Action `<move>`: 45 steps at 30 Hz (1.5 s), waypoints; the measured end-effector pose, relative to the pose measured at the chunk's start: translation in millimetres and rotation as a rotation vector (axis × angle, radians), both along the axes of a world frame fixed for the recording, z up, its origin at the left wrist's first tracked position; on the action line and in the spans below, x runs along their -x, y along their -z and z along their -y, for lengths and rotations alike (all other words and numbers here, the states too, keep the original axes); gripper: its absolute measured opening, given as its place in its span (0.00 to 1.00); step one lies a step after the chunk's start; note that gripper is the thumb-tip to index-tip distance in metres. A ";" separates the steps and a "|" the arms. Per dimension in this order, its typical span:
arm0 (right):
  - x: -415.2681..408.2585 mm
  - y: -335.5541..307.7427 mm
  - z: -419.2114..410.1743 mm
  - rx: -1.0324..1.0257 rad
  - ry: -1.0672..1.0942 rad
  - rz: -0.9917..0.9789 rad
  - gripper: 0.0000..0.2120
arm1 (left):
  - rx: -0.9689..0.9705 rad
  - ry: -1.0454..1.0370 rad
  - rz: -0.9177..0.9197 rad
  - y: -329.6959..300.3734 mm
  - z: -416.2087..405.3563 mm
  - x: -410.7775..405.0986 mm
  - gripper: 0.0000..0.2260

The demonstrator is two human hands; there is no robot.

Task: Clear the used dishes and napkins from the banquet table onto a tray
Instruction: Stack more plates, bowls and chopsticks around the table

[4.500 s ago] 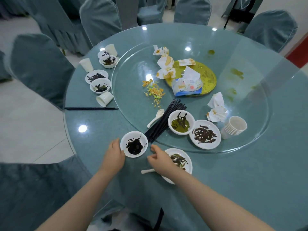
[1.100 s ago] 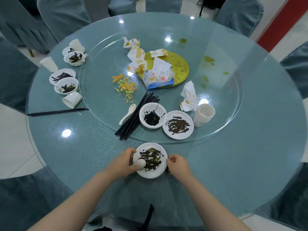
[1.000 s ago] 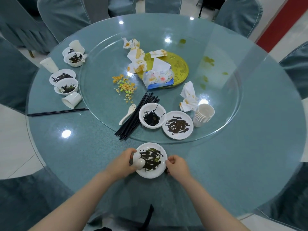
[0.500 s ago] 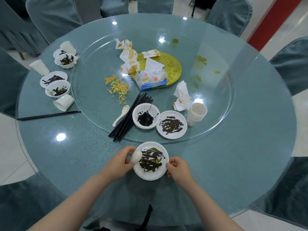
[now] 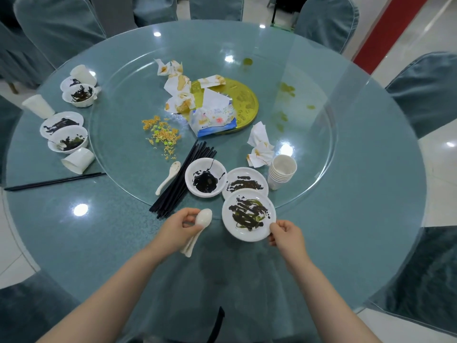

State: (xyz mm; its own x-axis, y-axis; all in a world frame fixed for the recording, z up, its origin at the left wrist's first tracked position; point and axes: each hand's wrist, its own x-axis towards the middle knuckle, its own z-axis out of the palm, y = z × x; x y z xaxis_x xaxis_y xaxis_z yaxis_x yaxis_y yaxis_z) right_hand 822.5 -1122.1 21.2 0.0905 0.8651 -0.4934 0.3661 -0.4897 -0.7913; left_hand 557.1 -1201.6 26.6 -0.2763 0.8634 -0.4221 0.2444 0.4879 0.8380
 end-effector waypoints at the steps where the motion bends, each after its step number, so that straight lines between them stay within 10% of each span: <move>1: -0.8 -0.2 -5.2 -0.006 0.012 -0.003 0.06 | 0.010 -0.001 0.021 0.6 0.2 0.3 0.13; 37: 35.2 3.8 -34.5 0.045 0.165 -0.249 0.04 | 0.029 -0.105 0.234 -13.7 1.0 -9.3 0.13; 45: 62.7 -8.3 17.9 0.074 -0.273 -0.298 0.04 | 0.035 -0.168 0.566 -25.1 -1.4 -16.1 0.13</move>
State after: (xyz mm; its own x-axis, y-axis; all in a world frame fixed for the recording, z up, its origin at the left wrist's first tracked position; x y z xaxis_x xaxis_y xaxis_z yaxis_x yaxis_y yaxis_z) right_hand 759.8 -1140.0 29.5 -0.2936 0.7986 -0.5255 0.2503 -0.4663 -0.8485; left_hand 573.2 -1200.2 51.7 -0.1315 0.8104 -0.5709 -0.3195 0.5105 0.7983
